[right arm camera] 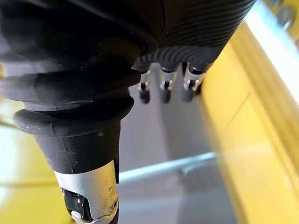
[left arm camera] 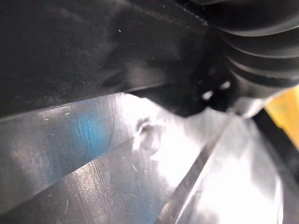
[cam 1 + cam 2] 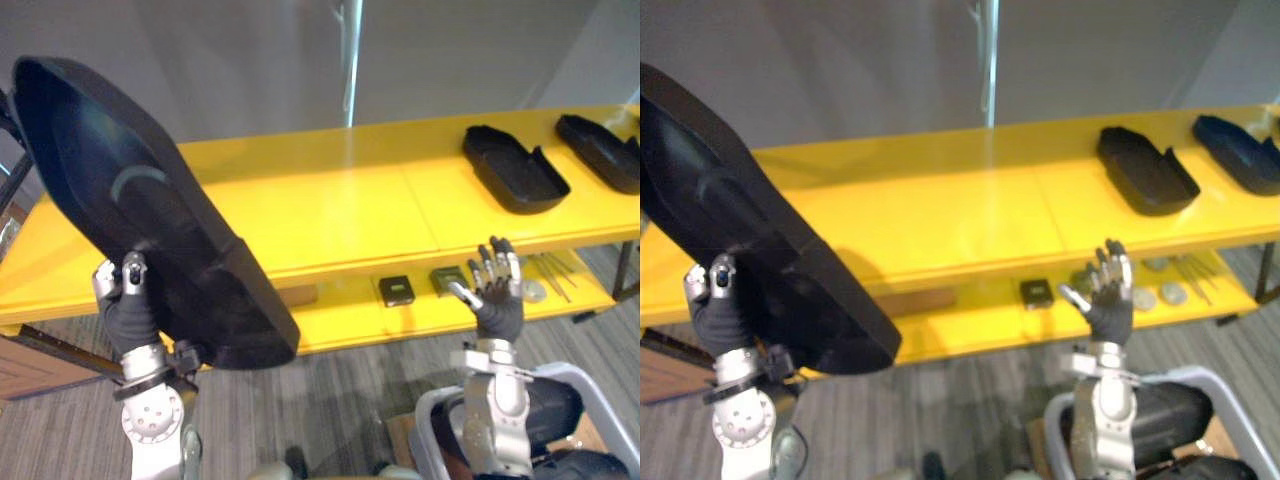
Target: Walk over and take plastic housings, then place them on the shelf
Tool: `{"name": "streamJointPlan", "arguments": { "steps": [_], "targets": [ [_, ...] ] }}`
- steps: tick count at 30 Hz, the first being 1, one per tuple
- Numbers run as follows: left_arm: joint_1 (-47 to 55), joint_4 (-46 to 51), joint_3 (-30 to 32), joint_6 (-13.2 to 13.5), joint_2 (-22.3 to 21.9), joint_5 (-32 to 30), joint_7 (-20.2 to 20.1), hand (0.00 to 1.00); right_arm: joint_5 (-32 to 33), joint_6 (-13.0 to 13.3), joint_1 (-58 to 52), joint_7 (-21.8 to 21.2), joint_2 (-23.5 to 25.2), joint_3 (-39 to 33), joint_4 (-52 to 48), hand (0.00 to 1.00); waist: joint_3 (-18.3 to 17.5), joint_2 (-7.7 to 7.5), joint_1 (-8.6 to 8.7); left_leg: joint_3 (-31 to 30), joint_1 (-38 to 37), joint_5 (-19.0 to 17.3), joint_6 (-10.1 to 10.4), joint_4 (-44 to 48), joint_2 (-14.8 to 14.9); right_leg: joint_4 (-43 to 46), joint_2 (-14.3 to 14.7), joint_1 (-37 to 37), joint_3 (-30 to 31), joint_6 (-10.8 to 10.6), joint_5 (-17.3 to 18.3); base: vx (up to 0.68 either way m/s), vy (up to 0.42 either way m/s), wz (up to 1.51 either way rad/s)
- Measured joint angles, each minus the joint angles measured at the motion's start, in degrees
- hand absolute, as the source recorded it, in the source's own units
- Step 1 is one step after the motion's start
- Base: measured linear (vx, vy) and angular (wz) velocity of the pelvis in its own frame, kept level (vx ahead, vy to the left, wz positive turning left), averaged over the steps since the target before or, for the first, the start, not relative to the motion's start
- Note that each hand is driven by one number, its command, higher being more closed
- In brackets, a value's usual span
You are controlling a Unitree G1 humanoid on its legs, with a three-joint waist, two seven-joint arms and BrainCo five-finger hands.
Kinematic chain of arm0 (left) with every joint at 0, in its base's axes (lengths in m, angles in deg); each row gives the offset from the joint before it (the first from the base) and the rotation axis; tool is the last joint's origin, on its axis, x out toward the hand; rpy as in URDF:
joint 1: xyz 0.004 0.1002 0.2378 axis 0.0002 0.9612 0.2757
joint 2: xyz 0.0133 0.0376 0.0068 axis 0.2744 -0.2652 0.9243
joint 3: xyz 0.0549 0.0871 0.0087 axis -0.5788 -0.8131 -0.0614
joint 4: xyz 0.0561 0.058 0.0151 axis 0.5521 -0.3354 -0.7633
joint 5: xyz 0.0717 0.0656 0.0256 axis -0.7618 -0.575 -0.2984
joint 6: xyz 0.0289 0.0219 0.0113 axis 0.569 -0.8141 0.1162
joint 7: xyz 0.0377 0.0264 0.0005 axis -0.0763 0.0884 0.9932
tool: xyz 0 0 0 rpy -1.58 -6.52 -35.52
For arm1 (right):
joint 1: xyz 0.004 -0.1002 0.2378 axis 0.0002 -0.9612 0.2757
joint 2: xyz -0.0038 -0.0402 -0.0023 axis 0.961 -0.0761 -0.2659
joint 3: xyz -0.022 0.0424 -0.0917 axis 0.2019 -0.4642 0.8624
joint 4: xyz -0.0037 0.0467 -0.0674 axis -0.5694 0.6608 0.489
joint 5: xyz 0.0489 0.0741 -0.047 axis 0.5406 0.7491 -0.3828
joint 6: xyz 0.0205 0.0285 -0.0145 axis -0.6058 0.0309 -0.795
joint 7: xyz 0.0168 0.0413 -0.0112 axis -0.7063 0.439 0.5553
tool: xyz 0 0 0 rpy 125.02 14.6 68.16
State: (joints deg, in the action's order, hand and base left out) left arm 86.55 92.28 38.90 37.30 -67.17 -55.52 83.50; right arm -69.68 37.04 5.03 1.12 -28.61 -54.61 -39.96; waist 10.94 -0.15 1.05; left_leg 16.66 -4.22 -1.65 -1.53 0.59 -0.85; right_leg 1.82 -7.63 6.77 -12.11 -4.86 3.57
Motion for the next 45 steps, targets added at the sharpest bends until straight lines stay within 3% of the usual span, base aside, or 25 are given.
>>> {"name": "streamJointPlan", "arguments": {
  "steps": [3, 5, 9, 12, 14, 25, 29, 37, 41, 42, 45],
  "targets": [
    [-0.9, -0.7, 0.8, -2.6, 0.9, -0.8, 1.7, 1.0, -0.7, -1.0, -4.5, 1.1, 0.1, 0.3, -3.2, 0.0, 0.3, 0.65, 0.65, 2.2, -0.5, -1.1, 0.5, 0.0, 0.4, -0.3, 0.5, -1.0, 3.0, 0.4, 0.0, 0.01, 0.032, -0.5],
    [-4.8, -4.3, 1.9, -5.7, 5.2, -2.5, 3.7, 1.0, -0.7, -2.1, -6.3, 0.9, 0.0, 0.4, -3.2, 0.0, 0.3, 0.76, 2.56, 2.9, -0.7, -1.4, 0.7, -0.1, 0.4, -0.5, 0.6, -1.1, 3.4, 0.3, -0.2, 0.03, 0.026, -0.16],
    [-13.1, -10.9, 2.3, -10.5, 12.5, -5.0, 6.2, 1.0, -0.7, -3.9, -7.3, 0.1, -0.6, 0.5, -3.2, 0.0, 0.2, 0.88, 2.99, 4.5, -0.5, -1.4, 0.7, -0.1, 0.6, -0.5, 0.8, -2.2, 4.8, -0.1, -0.9, 0.05, 0.022, -0.22],
    [-21.3, -21.4, 2.3, -14.7, 18.5, -4.9, 7.4, 1.0, -0.8, -5.8, -7.4, -1.3, -1.3, 0.8, -3.2, 0.0, 0.1, 1.02, 3.56, 4.7, -0.3, -1.3, 0.6, 0.1, 0.5, -0.3, 0.9, -2.7, 6.0, -0.2, -1.1, 0.08, 0.005, -0.14],
    [-25.1, -29.2, 2.3, -17.8, 22.0, -4.8, 8.3, 1.0, -0.9, -6.9, -7.4, -1.9, -2.6, 0.8, -3.2, 0.0, 0.1, 1.07, 4.85, 4.6, -0.3, -1.3, 0.6, 0.1, 0.5, -0.4, 0.9, -2.8, 6.3, -0.2, -1.1, 0.07, -0.005, -0.12],
    [-37.0, -53.9, -1.0, -26.5, 31.6, -2.0, 8.5, 1.0, -0.6, -9.1, -7.7, -5.5, -5.8, 1.5, -1.3, 0.0, -0.1, 1.84, 7.81, 4.5, -0.6, -1.4, 0.6, 1.7, 1.4, 1.2, 1.2, -4.6, 10.9, 0.2, -0.8, 0.02, -0.008, -0.2],
    [-43.2, -59.9, -2.9, -29.5, 33.5, -2.1, 8.2, 1.0, -0.3, -10.1, -8.1, -6.6, -7.1, 3.9, -0.4, 0.0, -0.8, 3.13, 9.32, 4.7, 0.3, -1.8, 1.2, 1.7, 2.0, 2.9, 1.8, -6.8, 12.1, 0.3, -0.8, -0.07, -0.003, -0.12],
    [-52.2, -69.0, -7.8, -37.6, 35.8, 0.1, 7.7, 1.0, 1.2, -11.8, -9.0, -6.6, -8.0, 6.0, -0.4, 0.0, -0.5, 3.58, 11.5, 6.0, 3.1, -2.0, 1.5, 2.1, 2.3, 4.5, 2.3, -11.1, 14.3, 0.3, -2.0, -0.08, 0.001, -0.13],
    [-55.8, -71.6, -8.2, -40.8, 36.2, 0.2, 7.0, 1.0, 2.7, -12.0, -9.2, -6.6, -8.1, 7.9, -0.9, 0.0, 1.3, 3.23, 12.28, 6.1, 5.2, -2.0, 1.5, 4.2, 2.7, 4.6, 2.4, -12.5, 14.9, 0.4, -2.8, -0.05, -0.007, -0.03],
    [-57.1, -71.8, -8.4, -41.2, 36.2, 0.2, 7.0, 0.0, 2.8, -12.0, -9.2, -6.5, -8.1, 8.5, -1.1, 0.0, 2.3, 3.07, 12.28, 6.1, 5.6, -2.0, 1.5, 4.4, 2.8, 4.6, 2.5, -12.8, 15.0, 0.4, -3.1, -0.07, -0.022, 0.01],
    [-59.9, -72.5, -9.8, -42.7, 36.7, 1.9, 7.6, 0.0, 2.9, -12.0, -8.4, -5.6, -8.1, 10.1, -1.9, 0.0, 5.2, 2.51, 12.23, 6.1, 7.0, -2.4, 1.6, 6.2, 3.6, 4.6, 2.9, -13.5, 15.0, 0.7, -3.8, -0.08, -0.03, -0.01]
  ]
}}
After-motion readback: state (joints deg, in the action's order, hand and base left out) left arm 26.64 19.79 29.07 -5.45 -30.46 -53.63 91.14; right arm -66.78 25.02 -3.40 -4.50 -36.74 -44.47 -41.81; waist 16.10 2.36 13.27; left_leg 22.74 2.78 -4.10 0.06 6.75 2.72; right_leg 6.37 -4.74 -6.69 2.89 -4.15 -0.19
